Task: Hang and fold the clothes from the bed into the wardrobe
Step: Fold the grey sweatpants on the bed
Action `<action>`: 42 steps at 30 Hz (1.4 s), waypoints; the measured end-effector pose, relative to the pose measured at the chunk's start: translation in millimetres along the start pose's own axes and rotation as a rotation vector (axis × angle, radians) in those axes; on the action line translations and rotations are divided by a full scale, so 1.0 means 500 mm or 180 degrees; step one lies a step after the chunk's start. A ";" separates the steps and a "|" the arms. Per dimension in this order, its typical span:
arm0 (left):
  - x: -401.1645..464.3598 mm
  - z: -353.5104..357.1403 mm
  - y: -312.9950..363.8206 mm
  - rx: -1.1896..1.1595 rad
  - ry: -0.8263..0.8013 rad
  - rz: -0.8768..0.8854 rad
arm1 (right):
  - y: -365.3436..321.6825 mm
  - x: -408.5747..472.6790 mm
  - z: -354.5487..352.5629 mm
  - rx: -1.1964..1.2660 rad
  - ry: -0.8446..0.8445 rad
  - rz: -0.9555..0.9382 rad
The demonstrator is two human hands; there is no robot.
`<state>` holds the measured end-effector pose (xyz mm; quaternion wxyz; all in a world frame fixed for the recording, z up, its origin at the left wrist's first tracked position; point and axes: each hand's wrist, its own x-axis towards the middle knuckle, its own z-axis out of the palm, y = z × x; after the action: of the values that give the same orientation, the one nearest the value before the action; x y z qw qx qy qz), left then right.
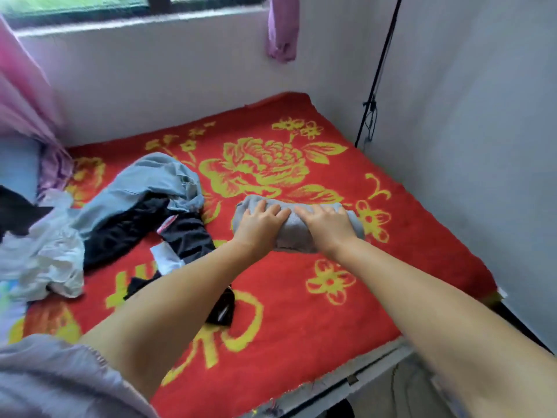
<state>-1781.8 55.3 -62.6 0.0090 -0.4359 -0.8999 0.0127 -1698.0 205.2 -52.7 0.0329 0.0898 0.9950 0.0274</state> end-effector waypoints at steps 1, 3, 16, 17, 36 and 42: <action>-0.030 -0.019 -0.028 0.0022 0.0024 -0.0146 | -0.035 0.009 -0.023 -0.0041 0.0036 -0.0144; -0.094 -0.048 -0.079 0.0139 0.0039 -0.0494 | -0.103 0.023 -0.063 -0.0121 0.0072 -0.0483; -0.663 -0.104 -0.077 0.0337 -0.0399 -0.3027 | -0.537 -0.143 -0.116 -0.0120 0.0275 -0.3293; -0.708 -0.105 -0.058 0.0324 -0.0418 -0.3223 | -0.565 -0.174 -0.116 -0.0173 0.0236 -0.3496; -1.699 -0.064 0.525 -0.0291 -0.0679 -0.6057 | -1.064 -1.173 -0.036 -0.0778 -0.0030 -0.6496; -1.987 -0.027 0.666 -0.0482 -0.0779 -0.6353 | -1.184 -1.476 0.028 -0.0890 -0.0192 -0.6724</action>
<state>-904.6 -517.5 -64.1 -0.1046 0.5216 -0.8466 -0.0132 -1077.4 -509.1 -57.9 0.0747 -0.8226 0.5553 0.0967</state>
